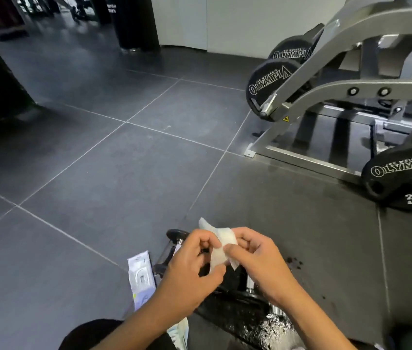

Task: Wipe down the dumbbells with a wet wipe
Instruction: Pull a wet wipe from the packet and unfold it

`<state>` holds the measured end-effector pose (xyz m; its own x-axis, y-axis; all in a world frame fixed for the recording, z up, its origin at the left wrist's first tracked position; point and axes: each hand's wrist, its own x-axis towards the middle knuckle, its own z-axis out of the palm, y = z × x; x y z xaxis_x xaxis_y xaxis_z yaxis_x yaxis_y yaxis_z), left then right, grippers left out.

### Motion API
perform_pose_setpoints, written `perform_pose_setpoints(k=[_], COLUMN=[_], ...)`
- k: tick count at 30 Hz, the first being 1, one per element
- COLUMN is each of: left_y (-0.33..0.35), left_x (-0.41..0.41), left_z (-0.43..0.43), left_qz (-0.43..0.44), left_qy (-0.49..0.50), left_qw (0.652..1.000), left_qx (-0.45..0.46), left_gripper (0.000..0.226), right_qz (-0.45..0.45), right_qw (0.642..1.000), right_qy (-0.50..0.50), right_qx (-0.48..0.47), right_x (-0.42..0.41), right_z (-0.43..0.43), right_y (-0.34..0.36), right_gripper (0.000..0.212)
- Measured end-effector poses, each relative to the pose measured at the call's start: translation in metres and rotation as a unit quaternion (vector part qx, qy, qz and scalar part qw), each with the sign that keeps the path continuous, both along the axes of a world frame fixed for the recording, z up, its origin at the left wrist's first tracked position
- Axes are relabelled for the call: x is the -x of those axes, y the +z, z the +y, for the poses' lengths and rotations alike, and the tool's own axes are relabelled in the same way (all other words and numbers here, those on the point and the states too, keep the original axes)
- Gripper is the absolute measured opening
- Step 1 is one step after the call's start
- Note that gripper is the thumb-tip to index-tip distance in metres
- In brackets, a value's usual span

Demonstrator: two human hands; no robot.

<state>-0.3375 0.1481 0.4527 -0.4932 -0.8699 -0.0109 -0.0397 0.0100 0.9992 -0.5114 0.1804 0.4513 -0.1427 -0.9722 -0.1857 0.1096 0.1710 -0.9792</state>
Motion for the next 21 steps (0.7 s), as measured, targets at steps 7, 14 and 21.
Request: perform_pose_setpoints(k=[7,14,21], left_y=[-0.045,-0.112,-0.132], left_x=[0.025,0.02,0.026], left_z=[-0.039,-0.105,-0.139], left_qz=[0.071,0.02,0.058], left_qy=[0.103,0.023,0.126], left_qw=[0.953,0.931,0.937], left_qx=[-0.274,-0.363,-0.322], left_gripper=[0.031,0.038,0.044], right_qz=[0.159,0.159,0.104], right_qw=[0.987,0.984,0.98], right_qy=[-0.013,-0.06,-0.133], right_qx=[0.001,-0.049,-0.105], right_x=[0.012,0.021,0.022], right_z=[-0.015,-0.054,-0.083], right_y=[-0.056,-0.109,-0.142], right_gripper=[0.022,0.019,0.017])
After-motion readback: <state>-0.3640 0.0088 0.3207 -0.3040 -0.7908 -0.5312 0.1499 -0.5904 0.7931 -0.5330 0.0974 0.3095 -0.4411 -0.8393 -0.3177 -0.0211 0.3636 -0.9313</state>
